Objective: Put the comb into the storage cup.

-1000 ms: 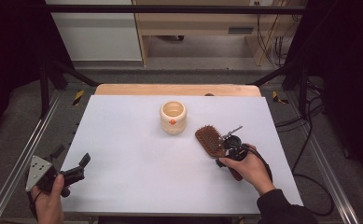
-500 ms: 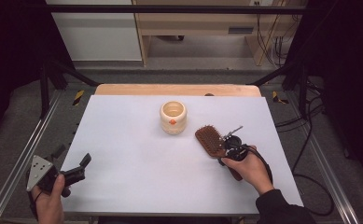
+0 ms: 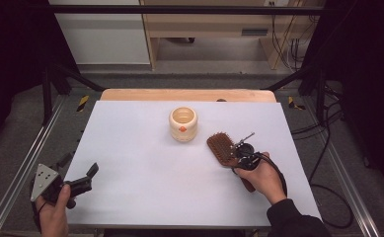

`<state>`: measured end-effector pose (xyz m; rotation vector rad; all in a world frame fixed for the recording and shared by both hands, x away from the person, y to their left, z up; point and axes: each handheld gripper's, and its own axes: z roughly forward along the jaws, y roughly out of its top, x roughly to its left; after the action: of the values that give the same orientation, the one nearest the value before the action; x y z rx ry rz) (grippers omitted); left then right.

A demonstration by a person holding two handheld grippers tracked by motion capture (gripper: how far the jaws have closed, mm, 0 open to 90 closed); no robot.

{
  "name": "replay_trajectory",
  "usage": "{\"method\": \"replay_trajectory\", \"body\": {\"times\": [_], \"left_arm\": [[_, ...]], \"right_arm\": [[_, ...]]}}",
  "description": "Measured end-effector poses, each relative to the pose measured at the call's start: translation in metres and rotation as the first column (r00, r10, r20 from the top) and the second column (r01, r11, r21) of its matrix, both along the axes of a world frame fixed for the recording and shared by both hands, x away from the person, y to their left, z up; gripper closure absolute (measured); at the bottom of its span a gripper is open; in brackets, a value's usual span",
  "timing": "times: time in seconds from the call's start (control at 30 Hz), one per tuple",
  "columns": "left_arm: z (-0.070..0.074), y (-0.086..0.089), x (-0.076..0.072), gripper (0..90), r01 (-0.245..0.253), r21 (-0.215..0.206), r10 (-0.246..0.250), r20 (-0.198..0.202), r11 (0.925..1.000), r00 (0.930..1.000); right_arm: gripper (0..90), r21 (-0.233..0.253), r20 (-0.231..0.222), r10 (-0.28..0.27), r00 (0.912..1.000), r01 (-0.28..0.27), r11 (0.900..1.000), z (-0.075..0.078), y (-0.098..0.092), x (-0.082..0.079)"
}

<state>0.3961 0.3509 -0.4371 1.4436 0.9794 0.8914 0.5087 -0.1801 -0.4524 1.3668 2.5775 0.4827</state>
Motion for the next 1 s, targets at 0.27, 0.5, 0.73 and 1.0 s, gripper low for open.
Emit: {"method": "replay_trajectory", "body": {"times": [0.27,0.5,0.73,1.0], "left_arm": [[0.000,-0.001,0.001,1.6,0.006,0.004,-0.006,-0.003,1.0000,1.0000],[0.000,-0.001,0.001,1.6,0.008,0.003,-0.007,-0.004,1.0000,1.0000],[0.000,0.000,0.001,1.6,0.005,0.003,-0.005,-0.006,1.0000,1.0000],[0.001,-0.008,-0.002,1.7,0.032,0.000,-0.032,-0.017,0.9995,0.9993]], "right_arm": [[72.3,-0.001,-0.016,-0.018,0.9997,0.018,1.000,0.000,0.000,0.003],[73.0,0.020,-0.011,-0.009,0.9999,0.009,1.000,0.000,-0.003,0.003],[73.1,0.077,0.036,-0.021,0.9991,0.019,0.997,-0.001,-0.012,-0.002],[73.1,0.152,0.132,-0.037,0.9906,0.017,0.988,0.012,-0.019,-0.011]]}}
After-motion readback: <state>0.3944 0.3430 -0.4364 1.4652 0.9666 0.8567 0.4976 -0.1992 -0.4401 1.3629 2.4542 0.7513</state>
